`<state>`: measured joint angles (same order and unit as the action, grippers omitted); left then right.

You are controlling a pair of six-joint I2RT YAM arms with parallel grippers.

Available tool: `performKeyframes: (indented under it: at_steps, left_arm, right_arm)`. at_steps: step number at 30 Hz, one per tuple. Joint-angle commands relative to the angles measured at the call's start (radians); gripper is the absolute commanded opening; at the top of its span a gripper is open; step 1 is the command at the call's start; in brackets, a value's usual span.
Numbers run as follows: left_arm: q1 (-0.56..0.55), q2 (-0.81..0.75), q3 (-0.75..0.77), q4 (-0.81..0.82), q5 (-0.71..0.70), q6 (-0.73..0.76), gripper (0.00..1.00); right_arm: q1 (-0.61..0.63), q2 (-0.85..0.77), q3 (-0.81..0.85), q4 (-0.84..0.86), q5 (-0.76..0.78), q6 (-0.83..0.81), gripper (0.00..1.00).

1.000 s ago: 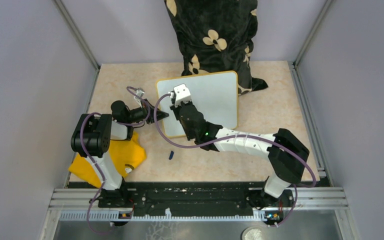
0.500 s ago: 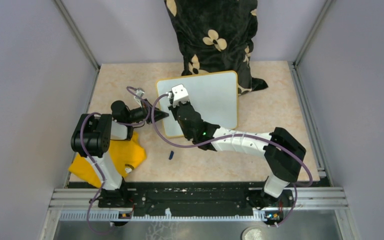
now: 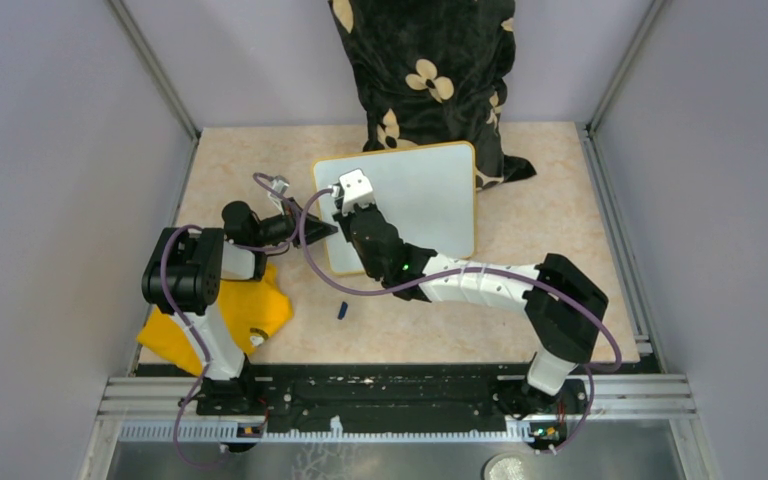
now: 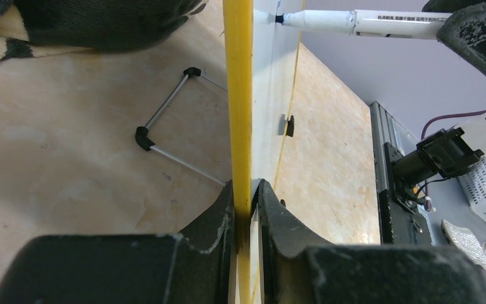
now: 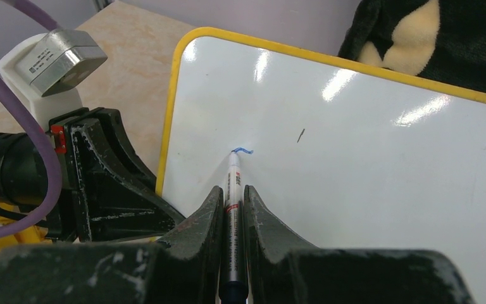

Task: Write a sentence on the whiteboard

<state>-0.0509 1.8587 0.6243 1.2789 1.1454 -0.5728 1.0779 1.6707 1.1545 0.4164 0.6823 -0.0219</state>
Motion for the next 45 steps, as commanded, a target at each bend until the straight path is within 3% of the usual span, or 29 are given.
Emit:
performKeyframes:
  at_steps: [1,28,45]
  left_arm:
    - [-0.01,0.008,0.006,0.017,-0.003,0.039,0.0]
    - [-0.01,0.012,0.004,0.01,-0.007,0.043,0.0]
    - [-0.01,0.012,0.006,0.011,-0.006,0.039,0.0]
  right_arm:
    - [0.006,0.009,0.035,-0.029,-0.021,0.014,0.0]
    - [-0.021,-0.053,-0.043,-0.065,0.083,0.073,0.0]
    - [-0.022,-0.07,-0.07,-0.077,-0.009,0.089,0.0]
